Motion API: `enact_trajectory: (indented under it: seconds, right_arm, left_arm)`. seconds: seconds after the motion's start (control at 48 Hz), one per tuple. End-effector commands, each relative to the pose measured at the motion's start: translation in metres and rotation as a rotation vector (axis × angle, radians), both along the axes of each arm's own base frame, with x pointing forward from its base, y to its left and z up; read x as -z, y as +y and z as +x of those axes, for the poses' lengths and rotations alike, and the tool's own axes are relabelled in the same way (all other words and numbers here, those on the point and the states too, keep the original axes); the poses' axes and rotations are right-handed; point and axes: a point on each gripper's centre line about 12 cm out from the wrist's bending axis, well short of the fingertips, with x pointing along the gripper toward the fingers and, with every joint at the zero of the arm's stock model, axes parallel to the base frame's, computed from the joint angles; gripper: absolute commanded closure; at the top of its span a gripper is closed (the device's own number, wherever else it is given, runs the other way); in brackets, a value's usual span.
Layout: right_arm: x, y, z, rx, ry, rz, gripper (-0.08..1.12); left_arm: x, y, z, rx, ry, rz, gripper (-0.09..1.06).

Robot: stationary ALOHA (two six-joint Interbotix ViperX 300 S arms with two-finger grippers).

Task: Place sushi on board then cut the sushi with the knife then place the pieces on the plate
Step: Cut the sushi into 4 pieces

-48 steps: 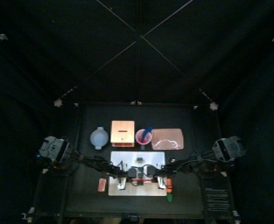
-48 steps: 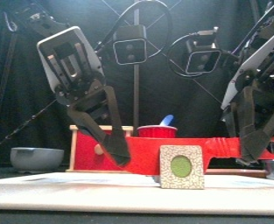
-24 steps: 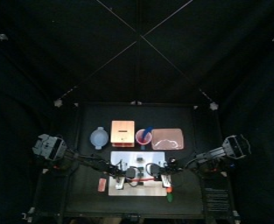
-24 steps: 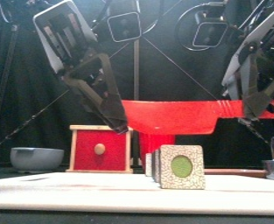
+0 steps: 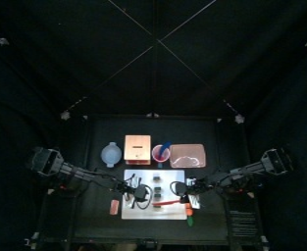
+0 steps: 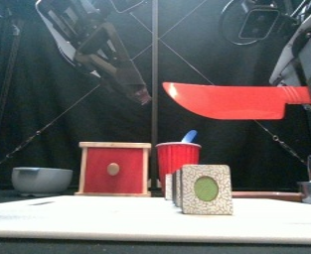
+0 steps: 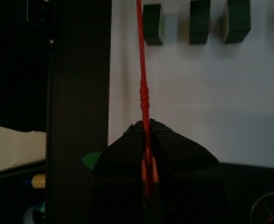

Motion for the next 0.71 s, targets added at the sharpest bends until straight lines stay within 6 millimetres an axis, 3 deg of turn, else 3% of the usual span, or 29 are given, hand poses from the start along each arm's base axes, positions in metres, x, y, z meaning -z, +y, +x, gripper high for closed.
enact_trajectory:
  seconds: [0.021,0.396,0.708]
  right_arm:
    - [-0.013,-0.006,-0.009,0.025,-0.043,0.026,0.70]
    - [-0.005,-0.023,-0.058,0.092,0.093,0.143,0.70]
    - [0.014,-0.044,-0.090,0.170,0.250,0.176,0.69]
  left_arm:
    - [-0.016,0.008,0.001,-0.014,-0.109,-0.019,0.23]
    - [-0.016,0.032,-0.003,-0.062,-0.318,-0.063,0.23]
    - [-0.008,0.037,-0.002,-0.077,-0.300,-0.060,0.24]
